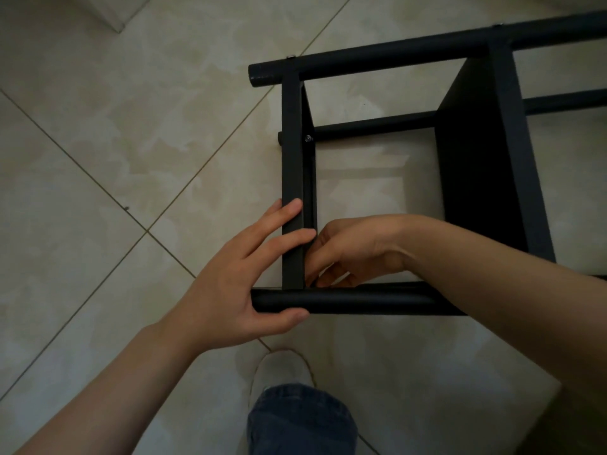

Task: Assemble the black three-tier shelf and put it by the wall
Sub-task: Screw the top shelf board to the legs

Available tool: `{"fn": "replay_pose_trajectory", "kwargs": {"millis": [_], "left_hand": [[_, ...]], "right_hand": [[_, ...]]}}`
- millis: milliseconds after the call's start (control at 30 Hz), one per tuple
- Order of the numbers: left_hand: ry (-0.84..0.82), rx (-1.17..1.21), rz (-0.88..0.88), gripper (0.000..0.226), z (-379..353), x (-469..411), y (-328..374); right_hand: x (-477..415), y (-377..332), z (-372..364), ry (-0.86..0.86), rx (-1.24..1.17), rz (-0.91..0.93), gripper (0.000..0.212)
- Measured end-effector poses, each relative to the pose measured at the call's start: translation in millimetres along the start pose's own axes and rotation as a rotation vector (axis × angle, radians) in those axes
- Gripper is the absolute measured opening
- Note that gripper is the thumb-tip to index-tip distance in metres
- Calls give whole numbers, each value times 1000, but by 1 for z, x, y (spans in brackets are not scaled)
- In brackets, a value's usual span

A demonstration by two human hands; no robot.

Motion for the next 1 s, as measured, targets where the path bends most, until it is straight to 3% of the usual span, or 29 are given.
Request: {"fn": "replay_pose_trajectory", "kwargs": {"millis": [367, 900, 1000], "left_hand": [[0, -4, 3, 75, 0, 1, 0], [-2, -6, -3, 74, 1, 1, 0], [-3, -7, -1, 74, 1, 1, 0]], "right_hand": [[-1, 0, -1, 16, 17, 5, 10], [1, 1, 0, -14, 35, 11, 19], [5, 1, 3, -15, 40, 6, 11]]}}
Point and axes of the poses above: each hand's wrist, its own x-axis away from the middle knuckle, its own z-axis out of the back of the hand, y = z × x, the point moved 6 cm from there along -x, towards the middle knuckle, and after that the axes turned 7 degrees about y, right-handed, at the moved point
